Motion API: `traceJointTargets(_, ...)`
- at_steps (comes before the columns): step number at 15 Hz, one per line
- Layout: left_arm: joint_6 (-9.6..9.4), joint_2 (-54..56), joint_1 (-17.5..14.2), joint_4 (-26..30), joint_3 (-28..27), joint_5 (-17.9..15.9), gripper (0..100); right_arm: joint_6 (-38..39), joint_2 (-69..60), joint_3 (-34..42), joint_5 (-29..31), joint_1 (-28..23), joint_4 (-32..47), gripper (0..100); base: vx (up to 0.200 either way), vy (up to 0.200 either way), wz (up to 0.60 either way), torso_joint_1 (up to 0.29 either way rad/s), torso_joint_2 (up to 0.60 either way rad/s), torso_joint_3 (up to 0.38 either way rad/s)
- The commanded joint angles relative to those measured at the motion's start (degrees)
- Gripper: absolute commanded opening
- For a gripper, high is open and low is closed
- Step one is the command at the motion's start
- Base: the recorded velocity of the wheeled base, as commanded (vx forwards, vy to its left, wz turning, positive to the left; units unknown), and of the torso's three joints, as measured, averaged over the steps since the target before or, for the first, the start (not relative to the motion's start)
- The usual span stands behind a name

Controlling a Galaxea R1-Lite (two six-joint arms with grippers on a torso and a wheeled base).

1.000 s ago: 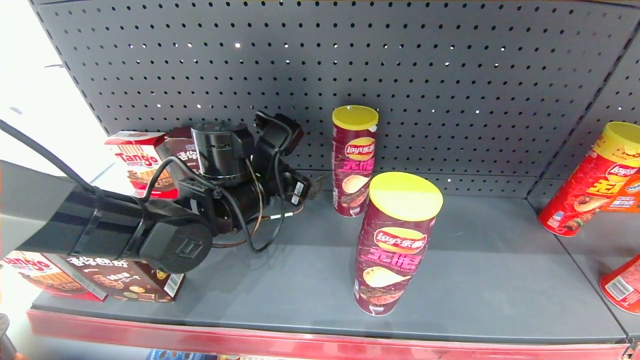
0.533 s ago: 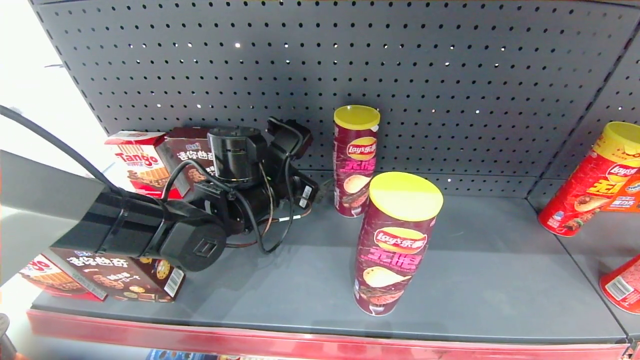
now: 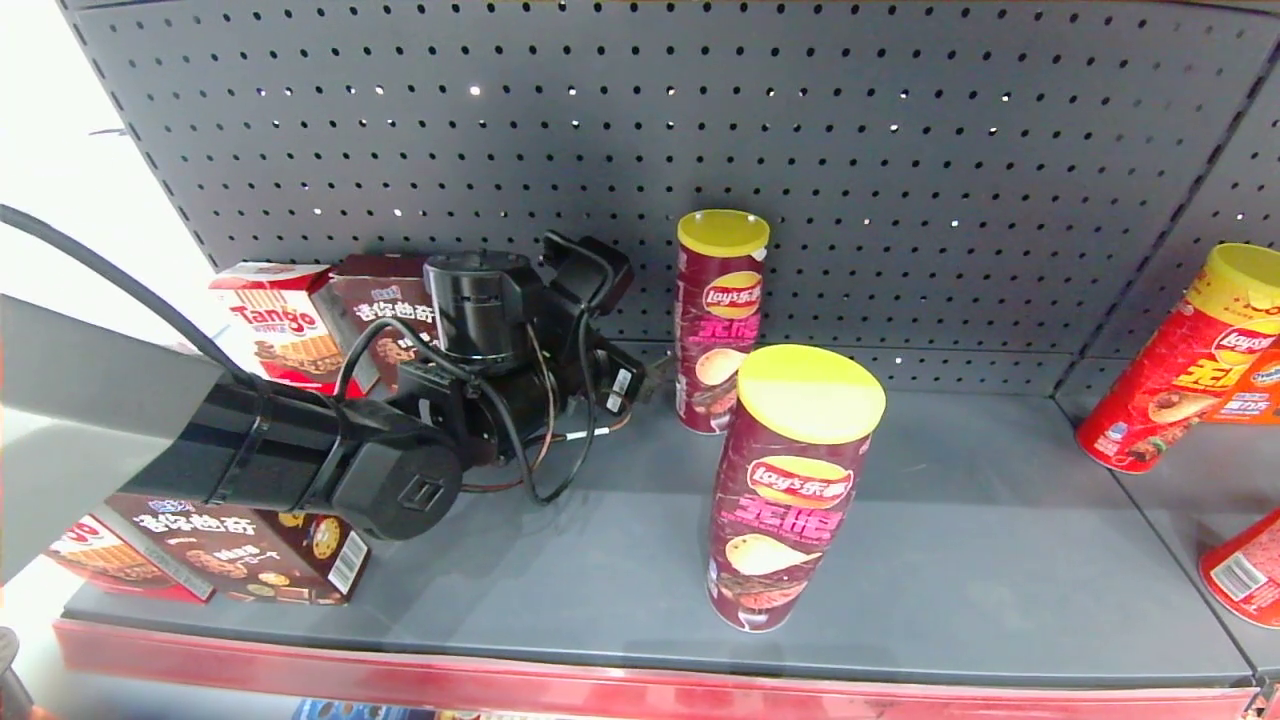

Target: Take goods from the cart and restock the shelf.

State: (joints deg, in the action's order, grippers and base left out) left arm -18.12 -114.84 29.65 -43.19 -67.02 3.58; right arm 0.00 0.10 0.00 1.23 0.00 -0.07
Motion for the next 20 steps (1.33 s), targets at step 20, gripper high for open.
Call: traceJointTargets(20, 2.21, 68.96, 0.32, 0.30, 44.44, 1.60, 100, -0.09, 0.08, 0.00, 0.00, 0.00, -0.01, 100, 0.000, 0.000, 0.00, 0.000, 0.00, 0.000)
